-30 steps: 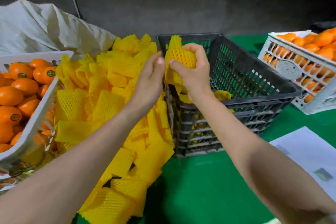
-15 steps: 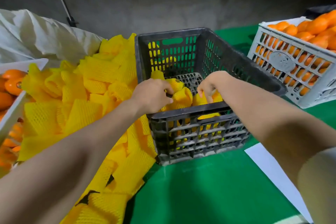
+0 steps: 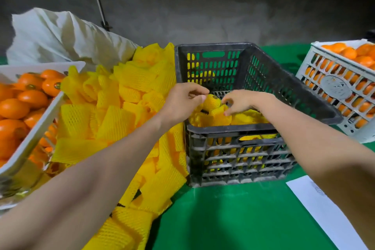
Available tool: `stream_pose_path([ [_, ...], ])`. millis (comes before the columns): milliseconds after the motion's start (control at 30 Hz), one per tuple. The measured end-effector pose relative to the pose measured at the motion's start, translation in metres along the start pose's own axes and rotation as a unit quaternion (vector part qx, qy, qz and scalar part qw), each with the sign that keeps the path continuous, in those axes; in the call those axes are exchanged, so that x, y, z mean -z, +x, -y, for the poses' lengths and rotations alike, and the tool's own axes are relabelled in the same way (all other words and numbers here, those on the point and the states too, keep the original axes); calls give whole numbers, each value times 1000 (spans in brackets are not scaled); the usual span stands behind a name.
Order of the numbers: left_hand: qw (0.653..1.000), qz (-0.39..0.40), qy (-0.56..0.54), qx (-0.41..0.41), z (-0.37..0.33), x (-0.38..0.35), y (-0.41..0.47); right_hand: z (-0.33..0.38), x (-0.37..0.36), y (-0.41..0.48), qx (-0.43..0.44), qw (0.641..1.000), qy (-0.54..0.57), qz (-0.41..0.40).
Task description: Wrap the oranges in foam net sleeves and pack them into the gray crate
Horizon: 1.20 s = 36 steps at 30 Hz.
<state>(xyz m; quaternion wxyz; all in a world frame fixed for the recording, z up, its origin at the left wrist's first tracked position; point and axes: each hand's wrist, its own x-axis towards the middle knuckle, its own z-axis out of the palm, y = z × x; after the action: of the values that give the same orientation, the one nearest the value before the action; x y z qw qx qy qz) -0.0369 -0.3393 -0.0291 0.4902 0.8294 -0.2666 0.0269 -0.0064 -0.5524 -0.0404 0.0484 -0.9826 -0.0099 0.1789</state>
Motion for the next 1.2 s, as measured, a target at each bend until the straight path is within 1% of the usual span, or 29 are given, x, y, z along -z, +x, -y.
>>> stream_pose_path([
  [33,996,-9,-77,32,-1,9,0,9,4,-7,29,996,17,-80],
  [67,987,-13,-148,67,-2,19,0,20,7,-14,58,983,44,-169],
  [100,975,-15,-200,97,-1,32,0,34,10,-21,82,959,93,-256],
  [133,967,-16,-225,118,1,45,-2,52,12,-29,104,923,156,-335],
  [167,963,-20,-235,131,4,59,-4,71,14,-38,128,880,216,-404],
  [200,961,-27,-239,138,8,71,-7,93,15,-48,157,837,265,-452],
  [233,958,-38,-244,143,12,83,-10,116,15,-58,190,804,302,-475],
  [267,955,-56,-250,148,18,95,-15,140,13,-65,225,786,323,-476],
  [300,952,-72,-256,153,23,103,-19,160,6,-70,254,782,330,-464],
  [333,949,-88,-257,161,29,110,-24,178,-4,-69,277,793,319,-439],
  [367,946,-103,-256,171,35,119,-32,196,-18,-63,289,823,285,-398],
  [400,944,-115,-251,182,42,126,-40,213,-33,-55,283,866,229,-342],
  [433,942,-122,-245,195,49,133,-50,225,-50,-43,253,913,162,-276],
  [467,940,-128,-238,209,56,138,-60,233,-67,-31,210,950,95,-209],
  [500,938,-132,-229,223,62,143,-70,237,-82,-21,175,972,40,-151],
  [533,937,-135,-220,236,68,148,-80,237,-94,-11,153,982,2,-109],
  [567,936,-137,-211,246,74,153,-89,236,-102,-3,142,986,-22,-82],
  [600,935,-138,-205,255,79,158,-97,232,-107,5,137,987,-34,-75],
  [633,934,-138,-202,261,85,164,-105,230,-109,11,135,987,-29,-81],
  [767,936,-139,-188,262,104,178,-124,231,-86,15,127,979,55,-147],
  [867,957,-109,-138,233,109,179,-127,242,-61,-2,170,950,114,-238],
  [933,973,-81,-92,196,107,179,-124,251,-47,-19,220,925,166,-261],
  [1033,988,-52,-16,142,104,180,-118,263,-36,-33,266,910,207,-242],
  [1067,990,-39,-10,132,103,182,-116,267,-34,-36,277,908,214,-229],
  [1133,988,-10,-46,145,103,188,-116,274,-33,-39,288,908,225,-205],
  [1200,984,-3,-67,165,105,193,-119,280,-34,-39,288,901,252,-204],
])
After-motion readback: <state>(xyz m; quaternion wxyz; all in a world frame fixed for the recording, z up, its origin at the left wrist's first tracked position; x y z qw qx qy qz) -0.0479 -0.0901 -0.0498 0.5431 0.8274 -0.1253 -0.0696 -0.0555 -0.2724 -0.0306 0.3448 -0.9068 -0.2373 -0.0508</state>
